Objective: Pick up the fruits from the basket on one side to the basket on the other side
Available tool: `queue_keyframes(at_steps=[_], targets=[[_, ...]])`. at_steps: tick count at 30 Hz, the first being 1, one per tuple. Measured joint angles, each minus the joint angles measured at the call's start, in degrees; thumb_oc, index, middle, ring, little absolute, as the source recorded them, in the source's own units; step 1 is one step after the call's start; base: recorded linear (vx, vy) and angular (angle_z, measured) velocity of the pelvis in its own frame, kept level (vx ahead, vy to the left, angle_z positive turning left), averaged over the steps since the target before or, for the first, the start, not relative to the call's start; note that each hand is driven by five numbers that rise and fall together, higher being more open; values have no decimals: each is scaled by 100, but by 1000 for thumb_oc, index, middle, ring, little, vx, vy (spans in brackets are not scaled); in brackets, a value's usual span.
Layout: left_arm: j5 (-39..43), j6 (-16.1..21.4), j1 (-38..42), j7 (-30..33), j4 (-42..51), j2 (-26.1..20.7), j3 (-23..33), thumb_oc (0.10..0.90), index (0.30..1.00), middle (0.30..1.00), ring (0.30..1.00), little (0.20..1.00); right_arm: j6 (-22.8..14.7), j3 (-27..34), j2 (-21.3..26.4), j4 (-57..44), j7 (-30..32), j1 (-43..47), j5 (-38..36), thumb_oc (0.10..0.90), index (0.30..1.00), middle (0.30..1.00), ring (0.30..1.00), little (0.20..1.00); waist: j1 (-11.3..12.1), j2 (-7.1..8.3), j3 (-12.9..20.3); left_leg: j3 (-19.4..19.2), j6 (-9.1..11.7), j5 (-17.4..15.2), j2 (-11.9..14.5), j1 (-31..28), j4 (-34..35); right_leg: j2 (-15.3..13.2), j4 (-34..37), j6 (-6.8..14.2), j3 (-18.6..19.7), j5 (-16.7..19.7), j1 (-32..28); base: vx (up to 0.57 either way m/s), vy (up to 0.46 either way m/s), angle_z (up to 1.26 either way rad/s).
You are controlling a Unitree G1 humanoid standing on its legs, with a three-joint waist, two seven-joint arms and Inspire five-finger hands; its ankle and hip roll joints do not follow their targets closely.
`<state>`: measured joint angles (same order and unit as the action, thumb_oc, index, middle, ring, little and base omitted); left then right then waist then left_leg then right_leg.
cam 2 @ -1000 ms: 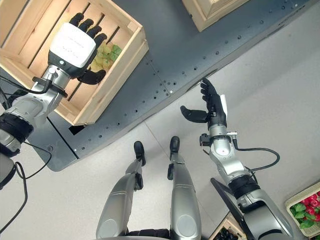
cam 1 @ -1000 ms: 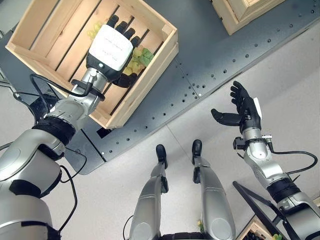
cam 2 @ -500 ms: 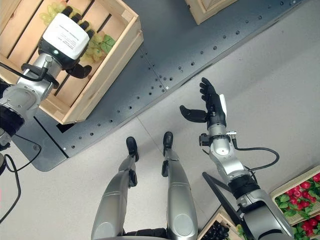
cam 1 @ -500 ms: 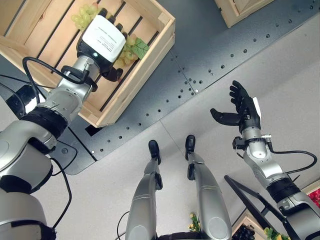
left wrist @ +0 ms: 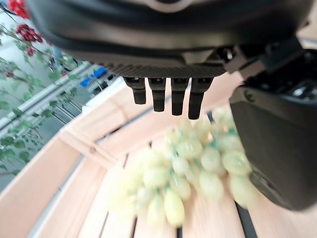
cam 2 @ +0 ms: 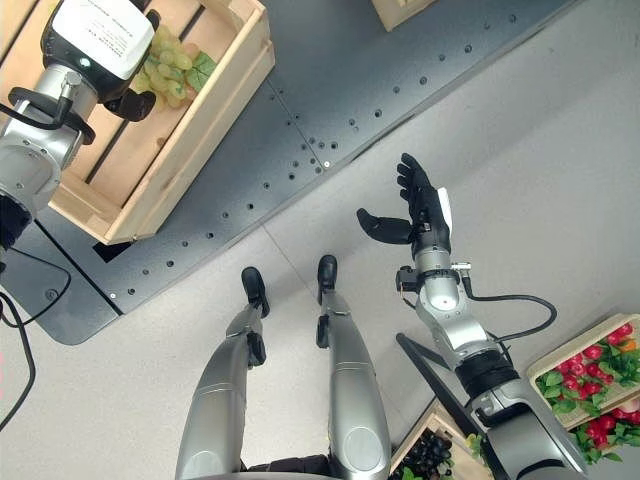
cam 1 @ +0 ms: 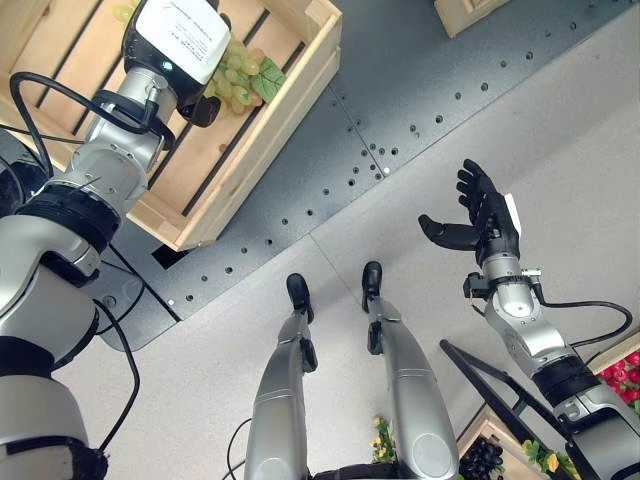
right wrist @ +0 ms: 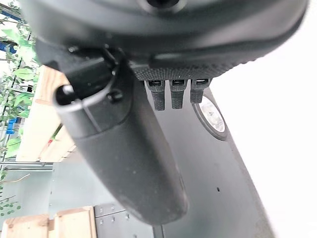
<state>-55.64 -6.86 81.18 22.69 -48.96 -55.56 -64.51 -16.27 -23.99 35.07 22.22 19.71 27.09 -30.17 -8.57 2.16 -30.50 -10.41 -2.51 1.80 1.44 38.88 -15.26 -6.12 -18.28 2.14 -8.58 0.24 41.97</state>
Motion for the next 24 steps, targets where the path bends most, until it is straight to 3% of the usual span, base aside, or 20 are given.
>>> queue_keyframes(at_steps=[7,16,17,18,19,24], targets=[[31,649,269,-16,-275,1,-3,800,900,900,900,900,0,-18,0,1,0,6,-4,800,900,900,900,900,-5,6,2,-2,-33,-46,29,204,-166,9,-7,7,-19,38,115,0,0,0],[291,946,461,-264,-525,8,-39,800,900,900,900,900,-6,-118,0,1,8,97,-196,800,900,900,900,900,-28,63,9,11,-45,-58,39,343,-243,10,-5,14,-43,68,202,-3,-1,0],[412,1020,489,-279,-550,9,-37,780,869,869,869,869,-6,-121,0,2,11,109,-197,800,900,900,900,900,-45,65,10,33,-45,-58,38,363,-255,7,-4,14,-65,68,202,-18,-1,7],[482,1048,494,-285,-564,10,-37,723,785,785,785,785,-6,-121,0,2,14,116,-197,800,900,900,900,900,-57,65,10,34,-45,-58,39,373,-259,7,-4,14,-78,68,203,-26,4,9],[617,1123,495,-284,-602,13,-32,400,300,300,300,300,-6,-121,0,2,22,138,-198,800,900,900,900,900,-77,67,11,44,-46,-57,38,389,-271,5,-4,15,-89,68,203,-21,6,6],[1057,1419,558,-230,-774,23,80,400,300,300,300,300,-6,-119,0,-2,32,266,-201,800,900,900,900,900,-124,71,11,42,-47,-58,37,393,-293,3,-4,16,-90,70,196,-6,0,1]])
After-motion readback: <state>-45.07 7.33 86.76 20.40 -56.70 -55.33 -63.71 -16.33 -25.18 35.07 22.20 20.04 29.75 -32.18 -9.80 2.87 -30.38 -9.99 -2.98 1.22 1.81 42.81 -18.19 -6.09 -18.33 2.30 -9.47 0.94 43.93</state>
